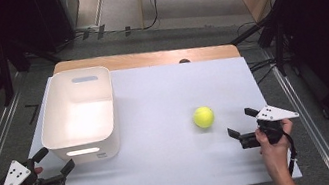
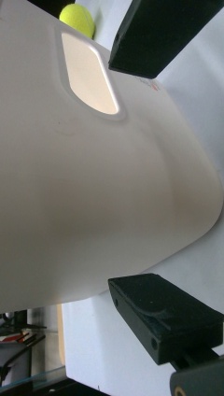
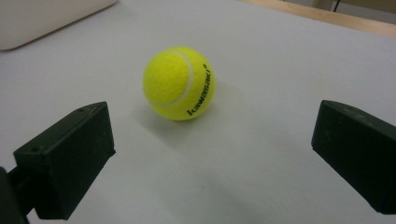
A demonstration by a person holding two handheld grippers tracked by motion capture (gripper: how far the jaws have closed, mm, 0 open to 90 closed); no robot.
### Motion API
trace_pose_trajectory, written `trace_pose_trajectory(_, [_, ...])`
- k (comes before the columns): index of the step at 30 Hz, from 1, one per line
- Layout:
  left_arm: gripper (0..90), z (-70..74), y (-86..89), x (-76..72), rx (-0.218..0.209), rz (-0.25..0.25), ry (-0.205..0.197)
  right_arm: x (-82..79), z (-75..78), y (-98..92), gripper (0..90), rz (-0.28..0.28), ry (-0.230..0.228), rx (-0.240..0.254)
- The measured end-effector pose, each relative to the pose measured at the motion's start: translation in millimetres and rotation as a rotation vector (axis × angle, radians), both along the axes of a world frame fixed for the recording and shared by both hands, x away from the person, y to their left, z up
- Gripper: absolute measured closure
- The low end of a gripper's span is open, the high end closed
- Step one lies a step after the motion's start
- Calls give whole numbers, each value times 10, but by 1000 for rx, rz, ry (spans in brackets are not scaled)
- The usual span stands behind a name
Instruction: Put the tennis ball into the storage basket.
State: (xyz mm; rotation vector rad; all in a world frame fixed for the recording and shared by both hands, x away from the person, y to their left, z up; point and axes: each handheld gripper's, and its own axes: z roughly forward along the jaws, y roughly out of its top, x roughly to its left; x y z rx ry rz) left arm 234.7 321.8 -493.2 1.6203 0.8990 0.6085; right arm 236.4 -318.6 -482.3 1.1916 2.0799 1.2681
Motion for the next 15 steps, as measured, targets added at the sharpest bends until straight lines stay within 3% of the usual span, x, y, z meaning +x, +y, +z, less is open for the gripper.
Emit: trace_pose_trajectory(15, [2,-5,-12,7,-6,-11,-2,212,99,227,0,59,45,-46])
